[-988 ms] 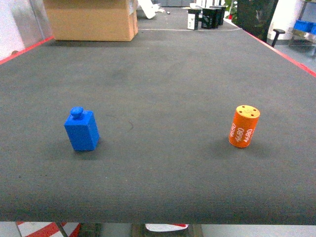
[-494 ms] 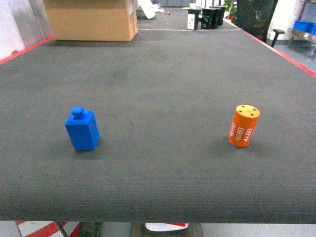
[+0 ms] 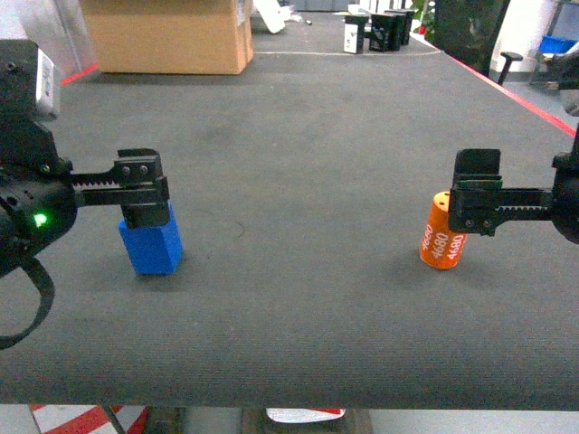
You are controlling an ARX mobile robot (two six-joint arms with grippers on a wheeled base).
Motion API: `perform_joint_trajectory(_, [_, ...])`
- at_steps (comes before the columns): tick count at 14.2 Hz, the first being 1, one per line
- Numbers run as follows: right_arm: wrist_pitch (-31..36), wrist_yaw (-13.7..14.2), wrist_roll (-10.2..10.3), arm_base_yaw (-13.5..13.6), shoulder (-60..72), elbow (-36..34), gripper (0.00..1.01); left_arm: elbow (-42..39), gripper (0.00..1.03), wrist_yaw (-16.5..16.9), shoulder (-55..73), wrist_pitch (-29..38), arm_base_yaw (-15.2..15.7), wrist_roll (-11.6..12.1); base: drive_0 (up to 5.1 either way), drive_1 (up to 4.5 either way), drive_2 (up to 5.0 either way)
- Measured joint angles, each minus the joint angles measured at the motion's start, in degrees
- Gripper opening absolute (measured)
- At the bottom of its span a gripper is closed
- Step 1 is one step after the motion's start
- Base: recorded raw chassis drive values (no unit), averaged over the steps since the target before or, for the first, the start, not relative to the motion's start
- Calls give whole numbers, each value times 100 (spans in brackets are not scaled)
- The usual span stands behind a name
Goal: Sort blue parts and orange caps into right shelf containers
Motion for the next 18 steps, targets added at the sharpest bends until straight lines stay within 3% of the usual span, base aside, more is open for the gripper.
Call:
perform_joint_trajectory(6, [26,-105,116,-142,1088,761,98,671,98,190,1093,-79,87,-258,0,0,0])
perform_joint_trajectory(14, [-275,-168,313,-162,2225,1644,98,1432,98,234,1937,-761,186,-435,0,0,0])
perform_joint_trajectory(15, [-286,-153,317,-133,2253,1650,93,1478,98,229,1961,-813,208,-463,0,0,0])
perform_joint_trajectory(16, [-273,-175,286,-131,2262,1663,76,1517,95,229,1969,-872,210,-542,0,0,0])
perform_joint_trajectory(18, [-179,-203,271,-109,2260,1657,54,1519,73,243,1971,-887,199,-603,0,0,0])
